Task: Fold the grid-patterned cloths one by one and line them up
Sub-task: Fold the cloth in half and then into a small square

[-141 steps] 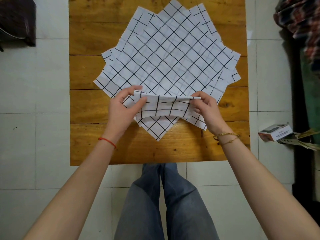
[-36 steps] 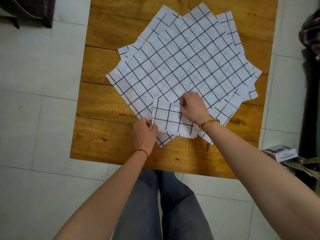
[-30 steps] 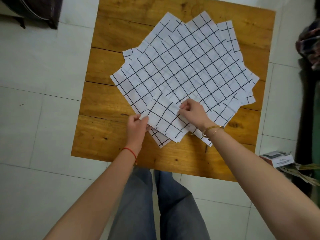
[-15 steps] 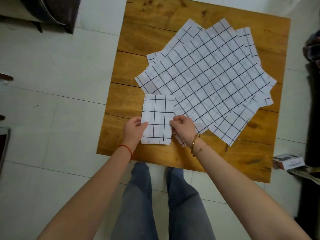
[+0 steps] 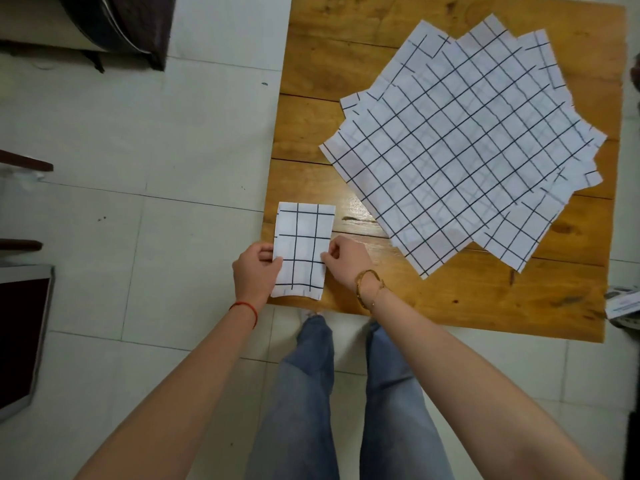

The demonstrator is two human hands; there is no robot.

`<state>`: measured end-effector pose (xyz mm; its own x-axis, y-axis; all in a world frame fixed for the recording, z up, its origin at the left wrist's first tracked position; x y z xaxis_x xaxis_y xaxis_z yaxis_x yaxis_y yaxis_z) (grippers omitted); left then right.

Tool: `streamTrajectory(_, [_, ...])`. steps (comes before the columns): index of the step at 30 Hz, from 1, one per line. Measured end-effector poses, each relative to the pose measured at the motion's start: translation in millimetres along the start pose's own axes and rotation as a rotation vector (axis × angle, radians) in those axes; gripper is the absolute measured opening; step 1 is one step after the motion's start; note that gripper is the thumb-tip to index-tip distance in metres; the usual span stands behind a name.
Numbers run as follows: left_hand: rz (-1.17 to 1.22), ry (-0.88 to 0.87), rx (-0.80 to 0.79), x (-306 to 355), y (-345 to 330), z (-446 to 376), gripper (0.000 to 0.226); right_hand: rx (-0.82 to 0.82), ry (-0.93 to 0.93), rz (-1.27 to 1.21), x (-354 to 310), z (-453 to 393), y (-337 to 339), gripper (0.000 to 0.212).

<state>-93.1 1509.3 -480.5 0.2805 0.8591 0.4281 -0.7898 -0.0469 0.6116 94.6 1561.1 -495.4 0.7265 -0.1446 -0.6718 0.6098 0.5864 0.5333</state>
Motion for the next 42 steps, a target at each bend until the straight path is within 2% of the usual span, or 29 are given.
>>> streamTrajectory(6, [-0.038, -0.005, 0.031, -12, 9, -5, 0.022, -0.073, 0.035, 0.191, -10, 0, -13, 0.017])
streamTrajectory(12, [-0.065, -0.048, 0.066, -16, 16, -7, 0.022, -0.062, 0.056, 0.228, -10, 3, -10, 0.019])
streamTrajectory(15, [-0.099, -0.099, 0.114, -11, 22, -5, 0.023, 0.044, 0.051, 0.198, 0, 7, 4, 0.02])
streamTrajectory(18, [-0.16, -0.224, 0.155, 6, 23, 1, 0.022, 0.226, 0.049, 0.182, 17, 15, 33, 0.016])
streamTrajectory(21, [-0.203, -0.378, 0.121, 37, 12, 8, 0.025, 0.395, 0.047, 0.186, 41, 28, 69, 0.01])
streamTrajectory(24, [-0.314, -0.546, 0.089, 75, -10, 11, 0.028, 0.447, 0.018, 0.205, 72, 36, 96, 0.011])
streamTrajectory(29, [-0.523, -0.738, 0.003, 130, -54, 8, 0.033, 0.374, 0.034, 0.296, 116, 51, 126, 0.016])
streamTrajectory(34, [-0.659, -0.83, -0.073, 160, -91, 8, 0.037, 0.21, 0.069, 0.41, 131, 59, 123, 0.041])
streamTrajectory(38, [-0.742, -0.889, -0.108, 171, -112, 10, 0.038, 0.138, 0.109, 0.459, 130, 56, 116, 0.053])
streamTrajectory(40, [-0.776, -0.9, -0.12, 172, -120, 9, 0.039, 0.13, 0.118, 0.481, 131, 54, 115, 0.051])
streamTrajectory(42, [-0.793, -0.887, -0.137, 172, -127, 9, 0.04, 0.148, 0.137, 0.48, 132, 53, 116, 0.039])
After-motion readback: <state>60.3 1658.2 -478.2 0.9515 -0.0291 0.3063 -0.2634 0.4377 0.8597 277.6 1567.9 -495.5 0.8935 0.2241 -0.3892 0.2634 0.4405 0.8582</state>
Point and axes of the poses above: each hand's wrist, its own z-axis away from the middle knuckle, its own y-axis out of the back of the hand, x = y × z, the point moved 6 cm from there along -z, towards the middle knuckle, and after that the axes turned 15 degrees about y, right-handed, at the moved point
